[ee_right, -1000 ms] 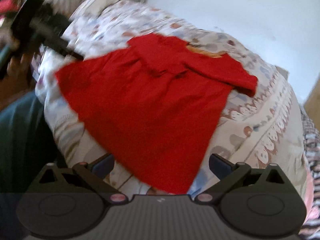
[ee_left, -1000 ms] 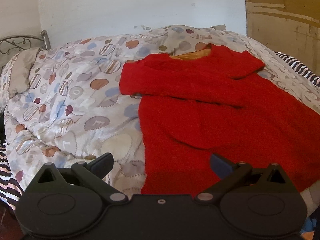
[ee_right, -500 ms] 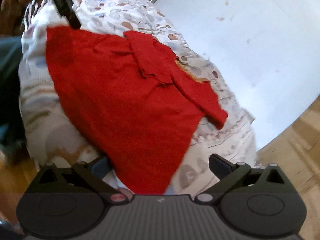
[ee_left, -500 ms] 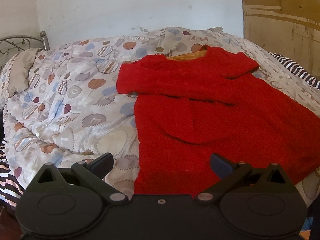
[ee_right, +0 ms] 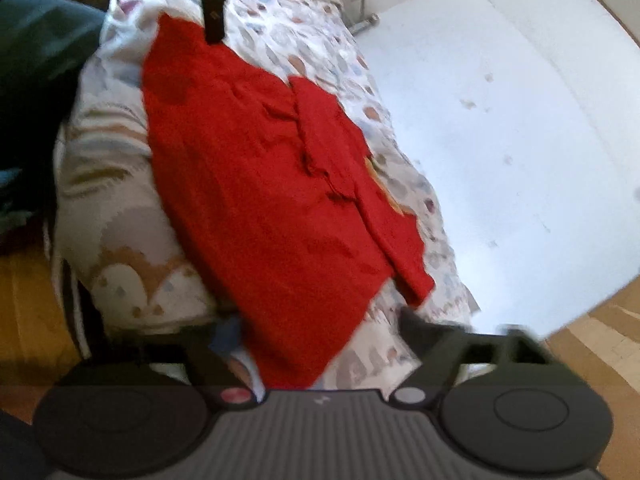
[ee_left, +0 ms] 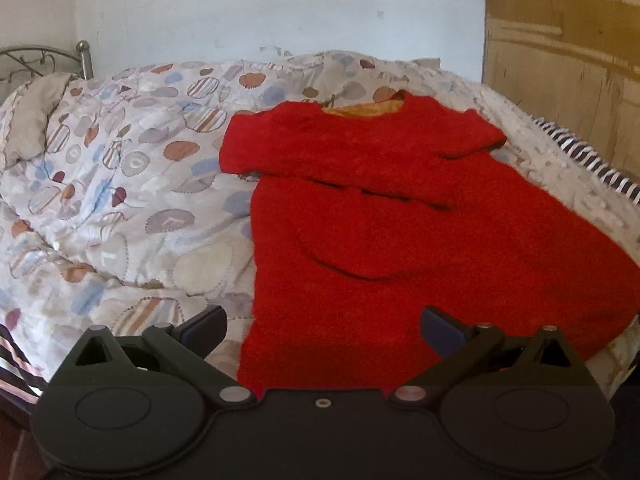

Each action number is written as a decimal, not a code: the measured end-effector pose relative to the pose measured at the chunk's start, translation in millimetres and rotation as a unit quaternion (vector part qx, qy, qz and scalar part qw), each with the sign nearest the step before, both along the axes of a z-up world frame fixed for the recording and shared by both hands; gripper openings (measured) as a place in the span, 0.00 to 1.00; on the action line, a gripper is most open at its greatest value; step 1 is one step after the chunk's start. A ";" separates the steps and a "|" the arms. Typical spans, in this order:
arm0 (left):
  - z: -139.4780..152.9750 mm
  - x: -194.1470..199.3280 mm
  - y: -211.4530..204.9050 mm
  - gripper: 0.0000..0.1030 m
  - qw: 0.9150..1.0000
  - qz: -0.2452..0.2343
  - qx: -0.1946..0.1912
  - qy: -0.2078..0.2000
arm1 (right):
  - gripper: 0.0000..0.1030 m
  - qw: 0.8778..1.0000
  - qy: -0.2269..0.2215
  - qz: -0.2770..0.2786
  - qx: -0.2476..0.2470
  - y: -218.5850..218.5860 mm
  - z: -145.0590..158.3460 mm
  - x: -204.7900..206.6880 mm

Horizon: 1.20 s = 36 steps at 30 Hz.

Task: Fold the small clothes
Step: 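Close the right gripper on the shirt hem while the left gripper closes beside it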

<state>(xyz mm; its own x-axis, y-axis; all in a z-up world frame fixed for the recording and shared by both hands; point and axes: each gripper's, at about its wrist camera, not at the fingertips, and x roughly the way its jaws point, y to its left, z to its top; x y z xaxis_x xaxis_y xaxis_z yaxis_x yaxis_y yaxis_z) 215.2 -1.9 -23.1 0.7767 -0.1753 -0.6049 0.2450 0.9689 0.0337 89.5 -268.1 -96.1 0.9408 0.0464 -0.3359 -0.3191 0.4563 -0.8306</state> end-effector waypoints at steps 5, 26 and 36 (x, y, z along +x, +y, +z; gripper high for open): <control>1.7 -7.2 -0.4 0.99 0.999 -0.025 -0.020 -0.013 | 0.11 0.999 0.028 0.022 0.006 2.5 -1.6 4.6; -38.7 -12.4 -89.6 0.90 0.985 -0.121 0.103 -0.065 | 0.09 0.860 0.140 -0.082 0.484 -61.3 145.4 137.8; -44.9 -0.1 -50.8 0.53 0.982 -0.032 0.173 -0.074 | 0.09 0.856 0.122 -0.088 0.495 -64.0 146.0 128.4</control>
<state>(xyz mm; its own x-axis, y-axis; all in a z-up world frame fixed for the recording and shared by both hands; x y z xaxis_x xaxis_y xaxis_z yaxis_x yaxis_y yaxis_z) 215.1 -52.7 -68.0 0.8543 -0.0304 -0.5189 0.2727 0.8761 0.3977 218.0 -332.1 49.9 0.8699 0.2872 -0.4011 -0.2825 0.9565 0.0724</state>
